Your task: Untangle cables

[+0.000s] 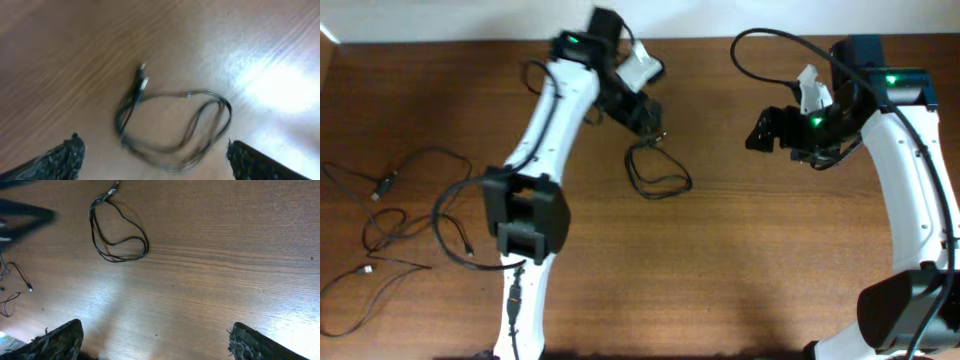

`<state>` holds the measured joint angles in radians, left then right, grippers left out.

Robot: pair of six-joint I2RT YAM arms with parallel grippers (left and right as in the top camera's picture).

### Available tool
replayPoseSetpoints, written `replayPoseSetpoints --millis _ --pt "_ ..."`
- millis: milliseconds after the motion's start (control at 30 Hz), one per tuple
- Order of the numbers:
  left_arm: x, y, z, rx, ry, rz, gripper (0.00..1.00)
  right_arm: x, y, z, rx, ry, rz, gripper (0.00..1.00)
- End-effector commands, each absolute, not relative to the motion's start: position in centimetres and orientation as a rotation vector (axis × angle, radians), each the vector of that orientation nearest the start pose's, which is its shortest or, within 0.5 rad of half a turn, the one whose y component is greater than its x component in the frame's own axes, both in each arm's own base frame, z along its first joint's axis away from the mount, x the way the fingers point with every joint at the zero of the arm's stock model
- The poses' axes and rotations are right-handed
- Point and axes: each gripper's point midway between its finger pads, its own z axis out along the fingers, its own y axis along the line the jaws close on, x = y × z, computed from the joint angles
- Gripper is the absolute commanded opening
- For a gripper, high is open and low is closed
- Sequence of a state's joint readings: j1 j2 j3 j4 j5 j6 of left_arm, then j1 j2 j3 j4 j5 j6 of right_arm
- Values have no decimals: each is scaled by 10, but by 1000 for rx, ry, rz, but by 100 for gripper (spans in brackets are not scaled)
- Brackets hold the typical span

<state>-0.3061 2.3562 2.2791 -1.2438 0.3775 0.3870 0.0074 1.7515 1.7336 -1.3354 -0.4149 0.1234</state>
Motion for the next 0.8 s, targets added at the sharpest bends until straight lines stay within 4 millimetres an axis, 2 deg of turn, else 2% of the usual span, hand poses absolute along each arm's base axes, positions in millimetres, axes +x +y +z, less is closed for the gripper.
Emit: replayPoseSetpoints --millis 0,33,100,133,200,267,367,467,533,600,667,700,767 --pt "450 -231 72 1139 2667 -511 93 364 73 201 77 2893 614 94" --pt "445 -230 55 1148 2688 -500 93 364 73 201 77 2893 614 95" --pt "443 -228 42 1148 2696 -496 89 364 73 201 77 2893 614 95" --pt "447 -229 37 1142 2683 -486 86 364 73 201 77 2894 614 95" --pt "466 -214 25 1083 2683 -300 78 364 73 201 77 2893 614 95" --pt "475 -208 21 1070 2667 -230 76 364 73 201 77 2893 614 95" --pt "476 -204 13 1065 2664 -195 72 364 73 201 77 2893 614 95" --pt "465 -198 -2 1073 2706 -186 49 364 73 201 77 2894 614 95" --pt "458 -195 -9 1079 2730 -192 40 363 73 201 77 2896 615 95" --pt "456 -195 -10 1044 2753 -196 28 363 73 201 78 2897 614 95" --pt "457 -195 -10 1016 2759 -194 0 363 73 201 78 2898 614 95" --pt "461 -195 -4 986 2757 -189 0 362 73 201 79 2899 615 95" --pt "476 -193 41 863 2712 -169 0 361 73 200 80 2904 616 95"
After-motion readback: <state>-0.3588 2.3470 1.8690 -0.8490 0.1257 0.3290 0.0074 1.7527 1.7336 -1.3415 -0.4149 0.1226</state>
